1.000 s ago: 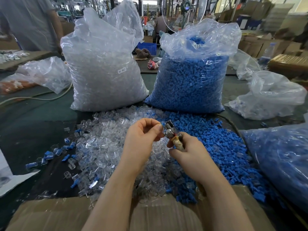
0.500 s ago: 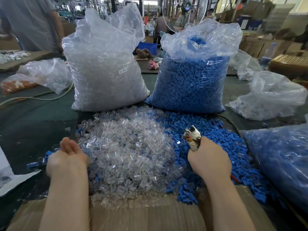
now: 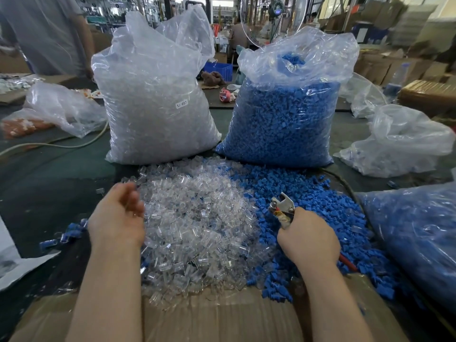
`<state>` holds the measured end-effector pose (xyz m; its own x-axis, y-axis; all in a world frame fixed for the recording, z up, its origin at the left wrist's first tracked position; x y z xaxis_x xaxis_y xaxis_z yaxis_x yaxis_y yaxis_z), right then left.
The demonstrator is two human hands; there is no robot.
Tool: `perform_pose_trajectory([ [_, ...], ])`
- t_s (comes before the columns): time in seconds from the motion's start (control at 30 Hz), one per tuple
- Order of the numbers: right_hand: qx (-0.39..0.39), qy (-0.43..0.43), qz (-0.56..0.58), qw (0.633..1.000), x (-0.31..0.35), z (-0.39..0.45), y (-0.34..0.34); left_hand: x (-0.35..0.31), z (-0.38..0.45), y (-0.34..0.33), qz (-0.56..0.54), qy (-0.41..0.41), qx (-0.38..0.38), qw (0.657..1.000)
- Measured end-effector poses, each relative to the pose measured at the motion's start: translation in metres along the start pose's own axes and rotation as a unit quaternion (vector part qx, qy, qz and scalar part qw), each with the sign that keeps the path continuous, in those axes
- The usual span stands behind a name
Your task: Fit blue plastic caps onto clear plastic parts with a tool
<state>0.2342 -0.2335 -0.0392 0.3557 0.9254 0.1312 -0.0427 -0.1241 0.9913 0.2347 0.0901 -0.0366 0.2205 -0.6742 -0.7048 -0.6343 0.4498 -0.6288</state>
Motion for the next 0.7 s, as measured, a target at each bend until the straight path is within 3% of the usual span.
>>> perform_pose_trajectory([
  [0.07,0.004,-0.002,0.002,1.0,0.0,0.0,-0.001,0.003,-0.012,-0.022,0.165,-0.04,0.08,0.982],
  [0.13,0.005,-0.007,0.01,1.0,-0.001,0.001,-0.001,0.017,-0.025,-0.043,0.351,-0.097,0.166,0.916],
  [0.17,0.005,-0.008,0.013,1.0,-0.001,0.001,-0.001,0.027,-0.031,-0.05,0.436,-0.112,0.209,0.868],
  [0.23,0.005,-0.01,0.011,1.0,0.0,0.0,0.0,0.05,-0.034,-0.055,0.616,-0.134,0.259,0.731],
  [0.3,0.008,-0.012,0.009,1.0,0.0,0.0,0.0,0.064,-0.037,-0.056,0.748,-0.162,0.256,0.591],
  [0.33,0.009,-0.014,0.01,1.0,0.001,0.0,0.0,0.067,-0.039,-0.057,0.775,-0.183,0.253,0.55],
  [0.4,0.011,-0.018,0.014,1.0,0.0,-0.001,0.0,0.068,-0.043,-0.059,0.776,-0.211,0.252,0.538],
  [0.6,0.008,-0.023,0.023,0.999,0.002,-0.002,0.002,0.055,-0.049,-0.062,0.711,-0.259,0.231,0.612],
  [0.7,-0.006,-0.026,0.031,0.999,0.002,-0.002,0.003,0.054,-0.05,-0.064,0.7,-0.249,0.227,0.629],
])
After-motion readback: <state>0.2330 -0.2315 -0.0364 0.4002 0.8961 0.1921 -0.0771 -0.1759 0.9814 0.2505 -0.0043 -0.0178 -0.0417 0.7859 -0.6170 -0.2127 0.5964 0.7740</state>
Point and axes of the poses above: each hand's wrist, its own z-axis towards the middle knuckle, its own y-axis out of the back of the hand, x = y × z, the point moved 6 cm from there along z, towards the middle knuckle, and after that the axes turned 8 degrees about -z, right-handed, at the moved point
